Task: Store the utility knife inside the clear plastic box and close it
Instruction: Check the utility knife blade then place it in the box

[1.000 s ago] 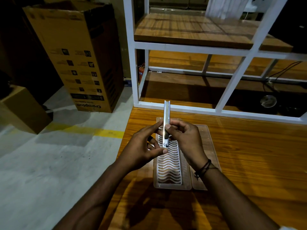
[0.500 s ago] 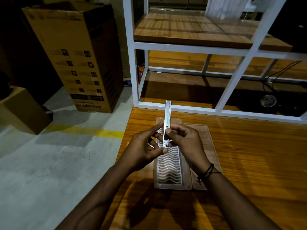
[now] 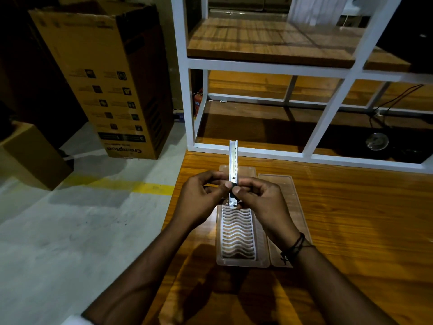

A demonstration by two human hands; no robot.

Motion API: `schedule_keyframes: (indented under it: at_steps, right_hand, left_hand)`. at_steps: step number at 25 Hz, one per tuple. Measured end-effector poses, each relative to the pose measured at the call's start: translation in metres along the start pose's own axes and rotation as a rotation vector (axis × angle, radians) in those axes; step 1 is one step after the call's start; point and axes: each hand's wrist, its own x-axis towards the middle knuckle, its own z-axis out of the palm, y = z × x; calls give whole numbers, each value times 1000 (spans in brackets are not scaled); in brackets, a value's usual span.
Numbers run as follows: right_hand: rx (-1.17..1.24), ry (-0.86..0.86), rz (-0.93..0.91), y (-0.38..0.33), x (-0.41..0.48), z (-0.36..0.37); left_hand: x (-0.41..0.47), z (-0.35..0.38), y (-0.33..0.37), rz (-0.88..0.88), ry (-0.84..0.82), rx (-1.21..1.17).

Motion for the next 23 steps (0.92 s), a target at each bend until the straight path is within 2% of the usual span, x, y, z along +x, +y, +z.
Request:
schedule_keyframes:
  at_steps: [15,17,19,23]
  right_hand:
    - [-140,26,34,16,3,-2]
    - [-222,51,51,22,3,-3]
    - [-404,84,71,31,3,-4]
    - [-801,67,78,47,0,1]
  left_hand:
    - [5,8,-18,-66,3,26]
    - [4,8,-24,-33,31,117]
    - [3,7,-31,-13,84,227]
    - [6,8,-51,-144,110,283]
